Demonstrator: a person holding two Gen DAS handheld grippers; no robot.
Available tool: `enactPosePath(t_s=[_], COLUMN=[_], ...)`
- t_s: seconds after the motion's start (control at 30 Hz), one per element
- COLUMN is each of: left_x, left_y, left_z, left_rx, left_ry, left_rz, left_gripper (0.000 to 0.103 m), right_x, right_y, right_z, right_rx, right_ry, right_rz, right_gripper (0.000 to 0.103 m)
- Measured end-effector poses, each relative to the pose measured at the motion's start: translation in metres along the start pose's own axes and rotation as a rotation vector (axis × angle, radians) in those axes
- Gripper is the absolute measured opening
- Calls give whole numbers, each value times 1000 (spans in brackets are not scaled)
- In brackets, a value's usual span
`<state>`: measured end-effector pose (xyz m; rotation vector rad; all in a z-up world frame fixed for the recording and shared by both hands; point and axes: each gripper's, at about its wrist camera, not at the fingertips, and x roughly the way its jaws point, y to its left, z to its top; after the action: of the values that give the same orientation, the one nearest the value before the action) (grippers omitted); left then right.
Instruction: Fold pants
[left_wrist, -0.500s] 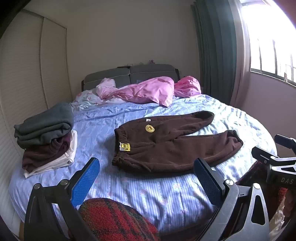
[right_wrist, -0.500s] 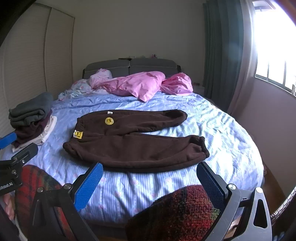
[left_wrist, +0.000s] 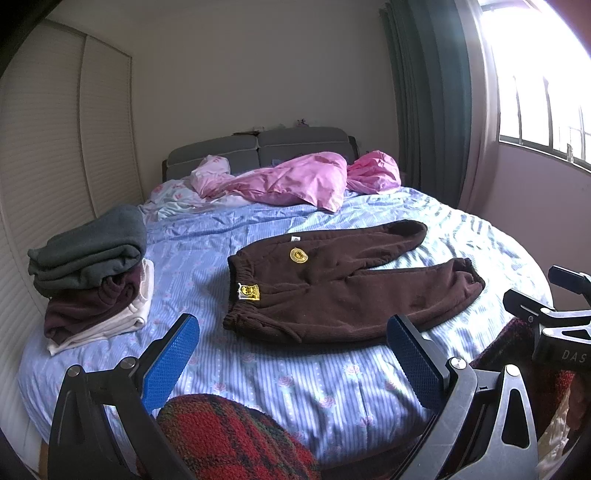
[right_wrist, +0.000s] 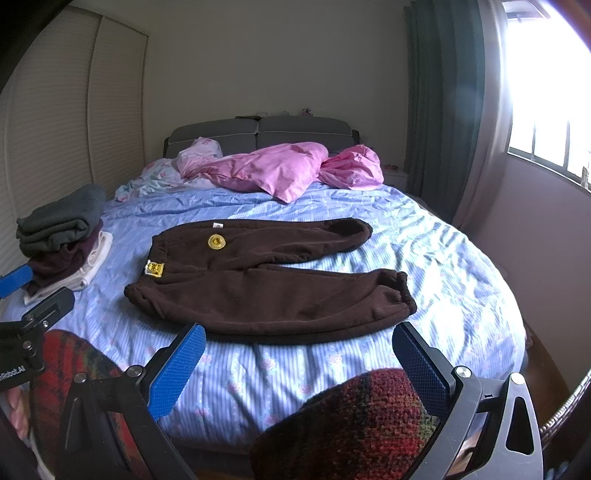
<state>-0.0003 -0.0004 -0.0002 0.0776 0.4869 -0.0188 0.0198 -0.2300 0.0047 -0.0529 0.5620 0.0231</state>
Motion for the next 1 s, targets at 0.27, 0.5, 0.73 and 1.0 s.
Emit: enactPosePath(t_s=[0.27,0.5,0.73,1.0], left_x=[0,0,-1,20], left_y=[0,0,1,2], left_z=[0,-1,-1,-13], left_rx=[0,0,-1,-11], left_ry=[0,0,9,148], left_rz=[0,0,0,-1], left_gripper=[103,103,103,103], right_x=[0,0,1,20], right_y=[0,-1,-2,-3], right_z=[0,-1,1,-4], right_rx=[1,1,3,12], right_ry=[0,0,6,37], right_rz=[0,-1,0,-3], right_gripper=[102,102,102,102])
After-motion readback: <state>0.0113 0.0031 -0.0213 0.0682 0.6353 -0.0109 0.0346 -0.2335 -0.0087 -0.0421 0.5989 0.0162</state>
